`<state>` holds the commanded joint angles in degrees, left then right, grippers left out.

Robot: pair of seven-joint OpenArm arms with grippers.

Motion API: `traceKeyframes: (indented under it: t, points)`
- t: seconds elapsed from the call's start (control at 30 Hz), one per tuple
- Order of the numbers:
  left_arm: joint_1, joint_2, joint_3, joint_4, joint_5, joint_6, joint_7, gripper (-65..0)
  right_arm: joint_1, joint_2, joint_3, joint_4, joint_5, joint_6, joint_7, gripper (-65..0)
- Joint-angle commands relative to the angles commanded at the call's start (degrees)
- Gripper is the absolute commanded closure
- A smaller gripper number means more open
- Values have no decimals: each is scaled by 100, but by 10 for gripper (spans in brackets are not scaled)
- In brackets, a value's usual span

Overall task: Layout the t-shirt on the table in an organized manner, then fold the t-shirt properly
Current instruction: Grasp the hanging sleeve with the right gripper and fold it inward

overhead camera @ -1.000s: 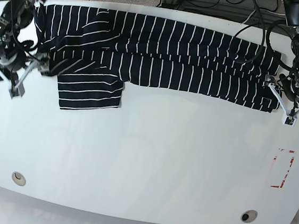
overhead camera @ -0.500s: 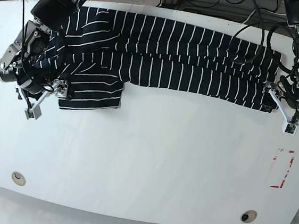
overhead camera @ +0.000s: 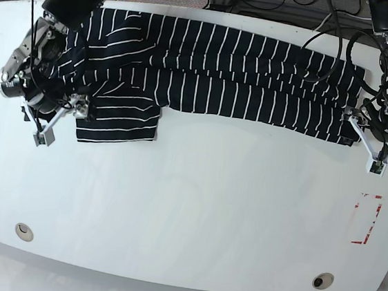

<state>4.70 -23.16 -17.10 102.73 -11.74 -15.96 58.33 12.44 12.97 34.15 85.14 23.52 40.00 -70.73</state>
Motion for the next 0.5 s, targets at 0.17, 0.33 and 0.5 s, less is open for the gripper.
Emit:
traceKeyframes:
  t: [0.17, 0.33, 0.5]
  points:
    - [0, 0, 0, 0, 0, 0, -9, -599, 325, 123, -9, -695, -9, 0, 237, -650]
    - [0, 0, 0, 0, 0, 0, -9, -599, 598, 229, -53, -1380, -9, 0, 580, -650]
    - [0, 0, 0, 0, 0, 0, -9, -599, 659, 387, -571, -1837, 18, 0, 914, -650]
